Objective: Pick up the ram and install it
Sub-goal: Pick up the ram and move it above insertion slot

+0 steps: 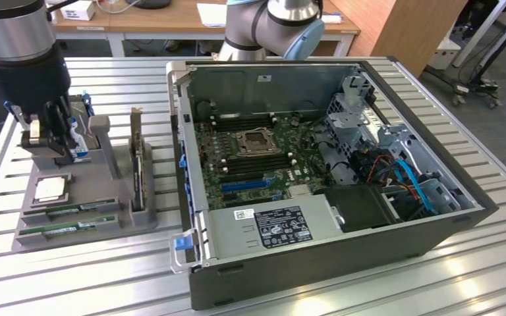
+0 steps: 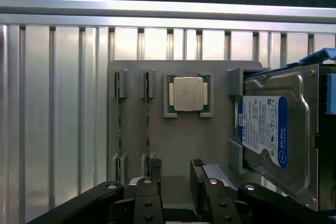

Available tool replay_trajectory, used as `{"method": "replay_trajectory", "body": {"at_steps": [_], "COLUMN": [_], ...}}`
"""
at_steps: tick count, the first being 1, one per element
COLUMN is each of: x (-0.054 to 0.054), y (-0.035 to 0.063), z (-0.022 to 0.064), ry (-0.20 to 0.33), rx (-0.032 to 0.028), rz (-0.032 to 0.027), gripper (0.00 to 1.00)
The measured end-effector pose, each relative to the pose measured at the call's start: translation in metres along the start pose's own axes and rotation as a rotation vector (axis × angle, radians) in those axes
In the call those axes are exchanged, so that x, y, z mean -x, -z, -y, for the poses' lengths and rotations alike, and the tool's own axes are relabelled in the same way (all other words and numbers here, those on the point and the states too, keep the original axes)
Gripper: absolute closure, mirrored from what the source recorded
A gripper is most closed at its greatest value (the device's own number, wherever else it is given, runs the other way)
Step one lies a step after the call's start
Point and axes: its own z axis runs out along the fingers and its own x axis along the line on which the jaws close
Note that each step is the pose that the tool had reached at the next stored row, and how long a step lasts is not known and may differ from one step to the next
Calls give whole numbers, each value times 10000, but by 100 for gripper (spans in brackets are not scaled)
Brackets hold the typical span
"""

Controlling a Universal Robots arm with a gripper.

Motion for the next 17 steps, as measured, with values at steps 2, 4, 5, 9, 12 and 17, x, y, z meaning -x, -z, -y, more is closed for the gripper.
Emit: {"method": "replay_trajectory", "body": {"at_steps": [2,4,5,9,12,17], "x": [-33,-66,-81,-148,-201,-273], "y": [1,1,2,3,4,6], "z": [-1,0,-1,0,0,0], "ry": [-2,-1,-1,-1,-1,-1], "rx": [1,0,1,1,0,0], "rz": [0,1,0,0,0,0], "gripper": [64,64,64,64,64,64]}}
